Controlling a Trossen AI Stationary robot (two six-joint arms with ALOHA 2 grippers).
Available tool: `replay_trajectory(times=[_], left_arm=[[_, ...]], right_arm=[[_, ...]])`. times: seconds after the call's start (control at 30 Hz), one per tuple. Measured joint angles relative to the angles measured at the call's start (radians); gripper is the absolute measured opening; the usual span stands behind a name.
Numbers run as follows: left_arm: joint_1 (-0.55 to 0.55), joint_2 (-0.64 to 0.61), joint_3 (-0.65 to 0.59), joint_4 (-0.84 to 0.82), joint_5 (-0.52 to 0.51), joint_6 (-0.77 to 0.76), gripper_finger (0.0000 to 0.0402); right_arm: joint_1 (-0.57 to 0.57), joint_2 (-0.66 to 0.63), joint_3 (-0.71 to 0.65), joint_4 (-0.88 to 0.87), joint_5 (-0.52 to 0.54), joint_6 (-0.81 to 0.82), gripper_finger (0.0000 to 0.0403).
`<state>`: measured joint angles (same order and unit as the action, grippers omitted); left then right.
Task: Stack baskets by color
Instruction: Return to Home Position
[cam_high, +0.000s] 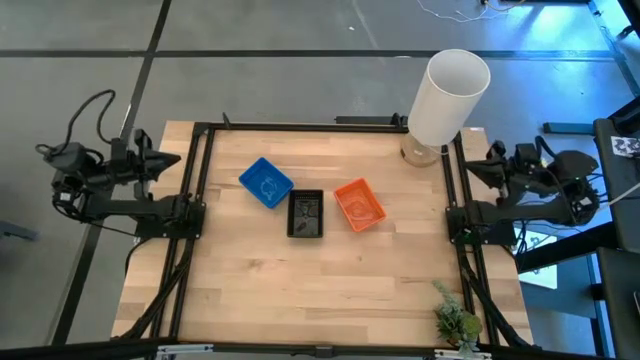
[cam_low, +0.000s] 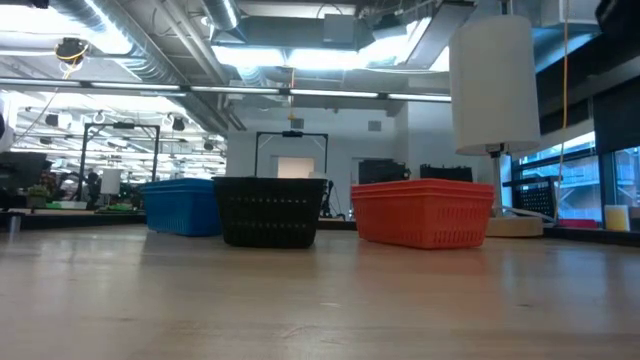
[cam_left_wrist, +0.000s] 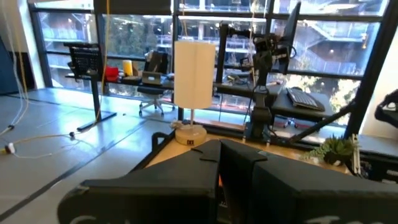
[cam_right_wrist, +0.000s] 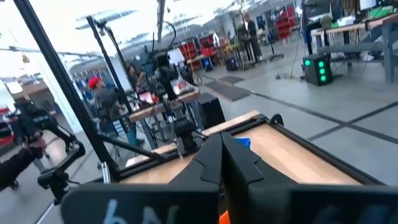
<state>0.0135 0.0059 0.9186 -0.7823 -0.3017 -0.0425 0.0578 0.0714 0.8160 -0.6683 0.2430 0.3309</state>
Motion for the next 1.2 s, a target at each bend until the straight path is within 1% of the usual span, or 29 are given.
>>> replay_trajectory(times=[0.13,0.23,0.33,0.5,0.7,0.83,1.0,1.1,1.2], left_arm=[[0.000,0.000,-0.053,0.053,0.006,0.001,0.0000],[0.000,0.000,-0.095,0.090,0.008,0.001,0.0000],[0.000,0.000,-0.127,0.134,0.008,0.000,0.0000],[0.000,0.000,-0.206,0.212,0.032,-0.001,0.0000],[0.000,0.000,-0.329,0.375,0.032,0.001,0.0000],[0.000,0.000,-0.424,0.478,0.032,0.001,0.0000],[0.000,0.000,-0.542,0.617,0.031,0.004,0.0000],[0.000,0.000,-0.619,0.736,0.031,0.026,0.0000],[0.000,0.000,-0.690,0.820,0.027,0.051,0.0000]], right_arm=[[0.000,-0.070,-0.047,-0.004,0.002,-0.001,0.0000],[-0.002,-0.059,-0.051,-0.054,0.003,0.000,0.0000],[-0.002,-0.056,-0.054,-0.059,0.003,0.001,0.0000],[-0.002,-0.066,-0.087,-0.019,0.002,-0.016,0.0000],[-0.002,-0.066,-0.233,0.158,-0.005,-0.098,0.0000],[-0.002,-0.066,-0.334,0.279,-0.056,-0.108,0.0000],[-0.002,-0.066,-0.443,0.390,-0.081,-0.131,0.0000],[-0.002,-0.066,-0.494,0.435,-0.094,-0.134,0.0000],[-0.002,-0.066,-0.536,0.465,-0.115,-0.145,0.0000]])
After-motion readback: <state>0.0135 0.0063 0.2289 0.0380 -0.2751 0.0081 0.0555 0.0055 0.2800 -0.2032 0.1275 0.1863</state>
